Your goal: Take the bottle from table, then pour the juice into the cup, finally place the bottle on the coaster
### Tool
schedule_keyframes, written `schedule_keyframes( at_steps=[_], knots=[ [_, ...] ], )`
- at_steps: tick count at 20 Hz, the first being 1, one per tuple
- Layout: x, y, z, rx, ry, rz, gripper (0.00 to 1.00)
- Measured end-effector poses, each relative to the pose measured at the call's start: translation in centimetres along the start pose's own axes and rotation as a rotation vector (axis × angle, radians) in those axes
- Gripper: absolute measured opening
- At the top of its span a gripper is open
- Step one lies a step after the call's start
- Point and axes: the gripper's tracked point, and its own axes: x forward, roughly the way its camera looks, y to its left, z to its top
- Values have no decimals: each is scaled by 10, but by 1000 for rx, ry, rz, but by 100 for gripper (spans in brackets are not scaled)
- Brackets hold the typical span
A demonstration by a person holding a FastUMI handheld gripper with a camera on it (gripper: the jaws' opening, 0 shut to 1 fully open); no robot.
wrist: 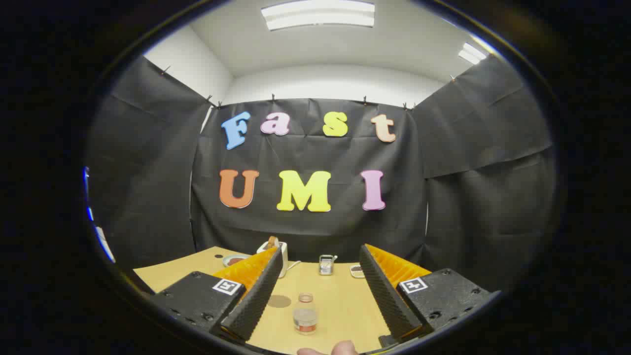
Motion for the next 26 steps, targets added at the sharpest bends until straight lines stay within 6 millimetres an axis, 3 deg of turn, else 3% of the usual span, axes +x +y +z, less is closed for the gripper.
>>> schedule_keyframes(
  at_steps=[20, 26],
  knots=[
    [1, 7, -1, -15, 2, 7, 100],
    [1, 15, -13, -27, 21, 20, 100]
  ],
)
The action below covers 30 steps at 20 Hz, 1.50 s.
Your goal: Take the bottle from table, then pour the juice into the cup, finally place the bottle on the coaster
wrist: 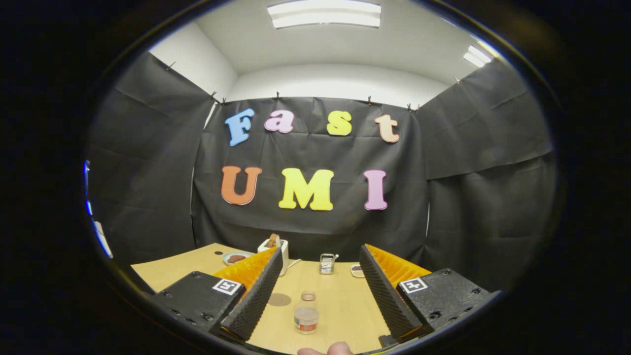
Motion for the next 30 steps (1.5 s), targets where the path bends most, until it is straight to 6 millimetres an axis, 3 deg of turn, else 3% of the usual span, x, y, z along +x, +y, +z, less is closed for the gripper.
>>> schedule_keyframes(
  at_steps=[5, 9, 24, 30],
  knots=[
    [1, 5, -15, -9, -1, 4, 100],
    [6, 14, -41, -11, 3, 11, 100],
    [49, 7, -208, 28, 142, -18, 100],
    [71, 14, -250, 13, 192, -7, 100]
  ],
)
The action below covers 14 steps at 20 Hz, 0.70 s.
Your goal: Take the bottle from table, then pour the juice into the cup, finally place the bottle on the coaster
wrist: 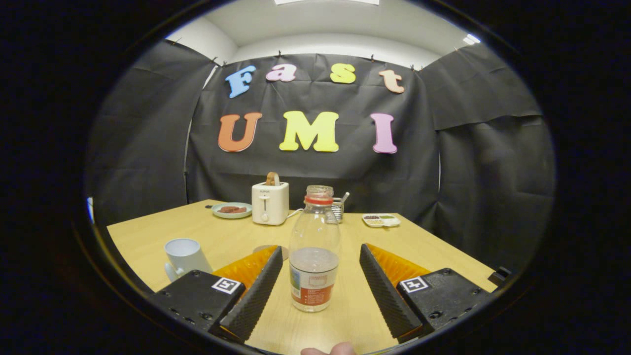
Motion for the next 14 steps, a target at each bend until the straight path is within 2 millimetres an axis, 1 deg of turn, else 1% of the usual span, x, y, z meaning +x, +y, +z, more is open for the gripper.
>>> schedule_keyframes(
  at_steps=[5, 8, 12, 14],
  knots=[
    [23, 5, -16, 8, 37, 3, 100],
    [33, 8, -23, 25, 54, 8, 100],
    [42, 8, -26, 47, 64, 5, 99],
    [46, 7, -25, 57, 65, -1, 96]
  ],
)
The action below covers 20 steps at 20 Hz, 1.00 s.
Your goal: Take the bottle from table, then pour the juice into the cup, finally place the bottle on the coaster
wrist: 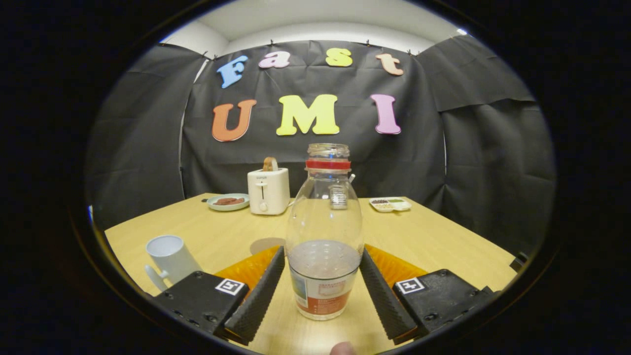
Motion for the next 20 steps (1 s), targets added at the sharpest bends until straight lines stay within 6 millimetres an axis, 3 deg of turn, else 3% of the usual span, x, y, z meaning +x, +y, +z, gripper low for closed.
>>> schedule_keyframes(
  at_steps=[5, 11, 15, 20],
  knots=[
    [2, -2, 1, -7, 2, -11, 86],
    [4, 5, 2, -16, 20, -11, 80],
    [4, 20, 14, -128, 9, 3, 77],
    [7, 43, 32, -396, -33, -6, 77]
  ],
)
